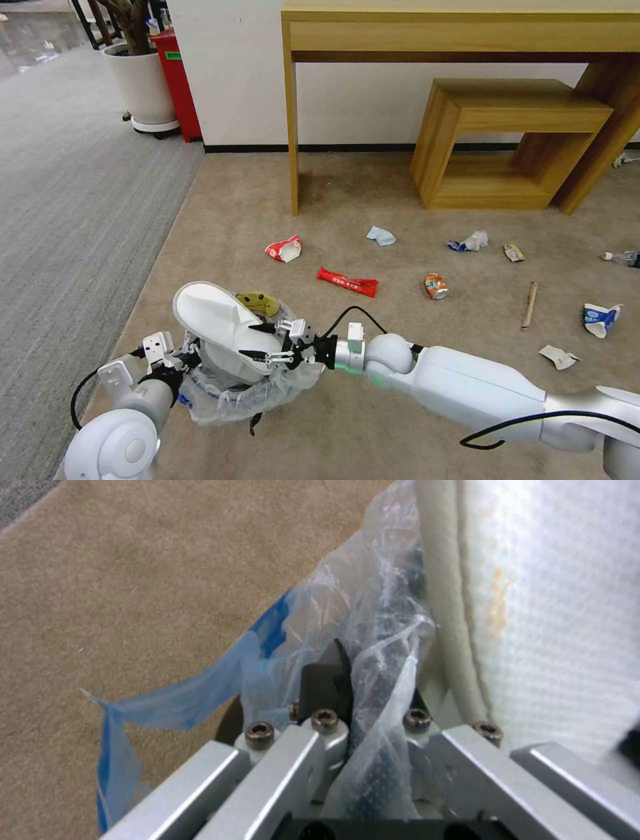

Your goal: Pick up the trash bin and place the garbage on the floor into it.

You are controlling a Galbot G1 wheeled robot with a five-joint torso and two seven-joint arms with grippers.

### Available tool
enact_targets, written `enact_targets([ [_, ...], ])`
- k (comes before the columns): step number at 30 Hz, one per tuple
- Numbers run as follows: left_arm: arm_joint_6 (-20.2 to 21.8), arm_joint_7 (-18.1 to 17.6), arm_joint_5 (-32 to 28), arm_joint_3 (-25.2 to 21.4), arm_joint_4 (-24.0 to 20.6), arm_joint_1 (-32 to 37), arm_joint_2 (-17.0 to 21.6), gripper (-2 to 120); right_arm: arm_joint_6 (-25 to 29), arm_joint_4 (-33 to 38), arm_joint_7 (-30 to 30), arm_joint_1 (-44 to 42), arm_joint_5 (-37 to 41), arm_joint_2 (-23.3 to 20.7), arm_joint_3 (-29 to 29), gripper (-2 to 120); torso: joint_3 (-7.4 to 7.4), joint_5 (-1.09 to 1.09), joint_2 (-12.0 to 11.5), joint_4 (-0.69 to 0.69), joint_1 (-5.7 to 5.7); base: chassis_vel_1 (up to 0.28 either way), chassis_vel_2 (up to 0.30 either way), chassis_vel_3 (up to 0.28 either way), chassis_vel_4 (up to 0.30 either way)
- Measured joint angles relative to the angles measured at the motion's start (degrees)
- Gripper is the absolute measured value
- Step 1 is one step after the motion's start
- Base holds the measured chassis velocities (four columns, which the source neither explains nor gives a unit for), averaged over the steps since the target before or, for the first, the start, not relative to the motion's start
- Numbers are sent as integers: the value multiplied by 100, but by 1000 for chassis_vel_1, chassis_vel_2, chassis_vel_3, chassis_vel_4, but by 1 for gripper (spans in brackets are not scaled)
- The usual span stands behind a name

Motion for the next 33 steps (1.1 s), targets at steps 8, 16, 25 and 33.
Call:
enact_targets([
  [8, -16, 14, 10, 21, 29, -13, -36, 1, -64, 71, 148, 378, 184, 226, -169, 47, 0, 1, 0, 2, 0, 0, 0, 0, 0],
  [16, -16, 8, -9, 19, 182, -79, 34, 1, -109, 833, 192, 283, 340, -303, 139, 55, -1, 1, 0, -2, 0, 0, 0, 0, 0],
  [25, -13, 8, 62, 134, 179, -74, -74, 1, -386, 1230, 644, 450, 624, -588, -77, 51, -1, 1, 0, 0, 0, 0, 0, 0, 0],
  [33, -10, 13, 72, 103, 72, -57, -80, 1, -924, 1444, 1309, 846, 939, -525, -483, 53, -1, 0, 0, 1, 0, 0, 0, 0, 0],
])
